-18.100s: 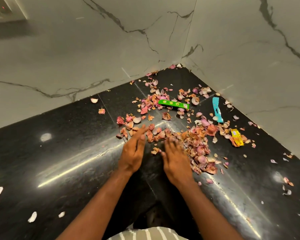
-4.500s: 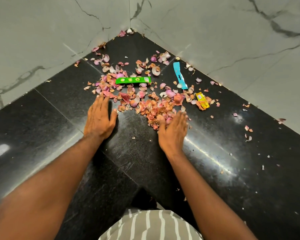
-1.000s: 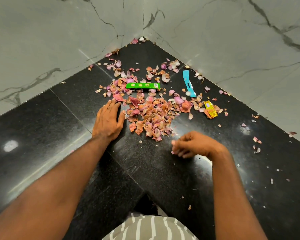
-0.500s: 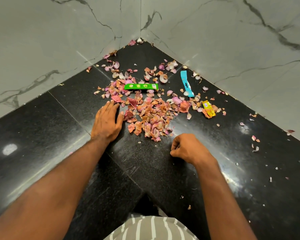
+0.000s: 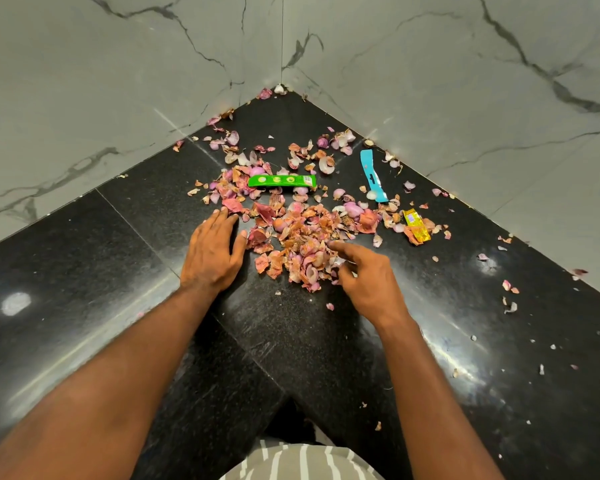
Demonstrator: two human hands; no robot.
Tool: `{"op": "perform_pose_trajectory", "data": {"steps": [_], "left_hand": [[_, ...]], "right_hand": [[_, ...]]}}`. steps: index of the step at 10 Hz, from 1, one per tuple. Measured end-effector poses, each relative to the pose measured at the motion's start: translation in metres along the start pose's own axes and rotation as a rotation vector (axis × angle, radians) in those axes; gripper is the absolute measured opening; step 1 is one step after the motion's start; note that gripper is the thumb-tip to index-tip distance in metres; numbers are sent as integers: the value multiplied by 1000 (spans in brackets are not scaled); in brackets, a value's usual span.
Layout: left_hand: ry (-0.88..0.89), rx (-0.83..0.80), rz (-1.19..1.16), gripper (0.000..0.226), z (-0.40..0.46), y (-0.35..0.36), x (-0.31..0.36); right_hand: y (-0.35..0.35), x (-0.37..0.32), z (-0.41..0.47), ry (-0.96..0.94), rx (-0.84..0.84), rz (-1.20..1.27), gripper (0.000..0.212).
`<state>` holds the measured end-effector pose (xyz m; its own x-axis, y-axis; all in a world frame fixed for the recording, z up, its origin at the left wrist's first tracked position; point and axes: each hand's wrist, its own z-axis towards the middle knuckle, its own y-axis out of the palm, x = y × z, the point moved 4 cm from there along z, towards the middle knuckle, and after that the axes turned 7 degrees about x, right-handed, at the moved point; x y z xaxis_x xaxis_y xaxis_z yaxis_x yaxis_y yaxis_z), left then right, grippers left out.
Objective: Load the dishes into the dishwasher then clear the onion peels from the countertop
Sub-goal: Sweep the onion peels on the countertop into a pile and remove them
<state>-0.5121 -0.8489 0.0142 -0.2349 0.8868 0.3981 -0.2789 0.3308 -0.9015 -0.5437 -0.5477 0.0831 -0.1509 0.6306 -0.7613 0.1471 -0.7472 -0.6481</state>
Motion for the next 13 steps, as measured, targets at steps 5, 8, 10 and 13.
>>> {"op": "perform_pose_trajectory", "data": {"steps": [5,8,10,13], "left_hand": [[-1,-8,-1,61,-1,0,0],[4,-5,-6,63,0,1,-4],[11,5,-1,69,2,3,-1],[15,-3,4,67,-1,-1,3]], "right_hand": [[19,17,-14,6,-146,169,23],[14,23,-18,294,-450,161,11],[-6,23,-2,37,157,268,20],[-64,99,76,426,411,-194,86]]}}
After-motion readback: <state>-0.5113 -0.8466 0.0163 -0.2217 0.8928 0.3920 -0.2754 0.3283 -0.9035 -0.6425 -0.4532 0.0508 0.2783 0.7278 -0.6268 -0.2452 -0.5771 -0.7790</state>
